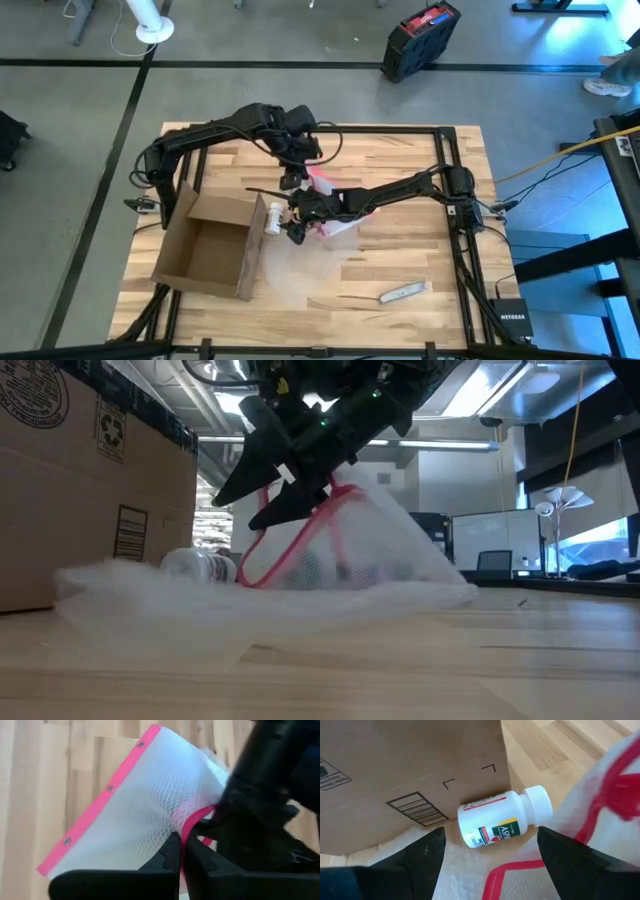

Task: Unpack boxes
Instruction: Put the white bottle into the transparent zip bag

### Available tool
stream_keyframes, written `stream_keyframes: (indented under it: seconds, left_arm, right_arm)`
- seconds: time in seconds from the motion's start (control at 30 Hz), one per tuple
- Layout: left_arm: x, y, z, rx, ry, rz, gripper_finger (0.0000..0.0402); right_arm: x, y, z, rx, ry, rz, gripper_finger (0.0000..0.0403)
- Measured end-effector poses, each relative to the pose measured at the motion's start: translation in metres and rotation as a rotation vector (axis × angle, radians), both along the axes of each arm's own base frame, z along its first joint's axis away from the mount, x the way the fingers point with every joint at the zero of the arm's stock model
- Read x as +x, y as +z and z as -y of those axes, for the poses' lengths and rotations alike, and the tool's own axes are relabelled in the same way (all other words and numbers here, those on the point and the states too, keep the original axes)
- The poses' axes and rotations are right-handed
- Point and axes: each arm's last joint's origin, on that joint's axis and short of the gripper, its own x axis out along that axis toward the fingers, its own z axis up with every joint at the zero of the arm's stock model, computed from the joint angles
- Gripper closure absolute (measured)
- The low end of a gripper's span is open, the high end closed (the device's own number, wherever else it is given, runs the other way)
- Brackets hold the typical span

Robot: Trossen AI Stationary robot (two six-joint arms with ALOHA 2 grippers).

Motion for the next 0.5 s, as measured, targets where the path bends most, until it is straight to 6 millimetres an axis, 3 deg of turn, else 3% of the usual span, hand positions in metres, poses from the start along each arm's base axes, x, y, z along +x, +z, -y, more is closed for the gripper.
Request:
stream_keyframes:
  seconds: [0.2, 0.5]
  left_arm:
    - [-0.004, -0.001, -0.006, -0.004, 0.023, -0.022, 0.0401]
    - [-0.015, -0.004, -0.016, 0.026, 0.042, -0.106, 0.0401]
  right_arm:
    - [0.0, 0.0, 0.0, -0.065, 0.048, -0.005, 0.0095]
    - [0.008, -0.023, -0.002, -0.172, 0.204, -0.003, 0.0095]
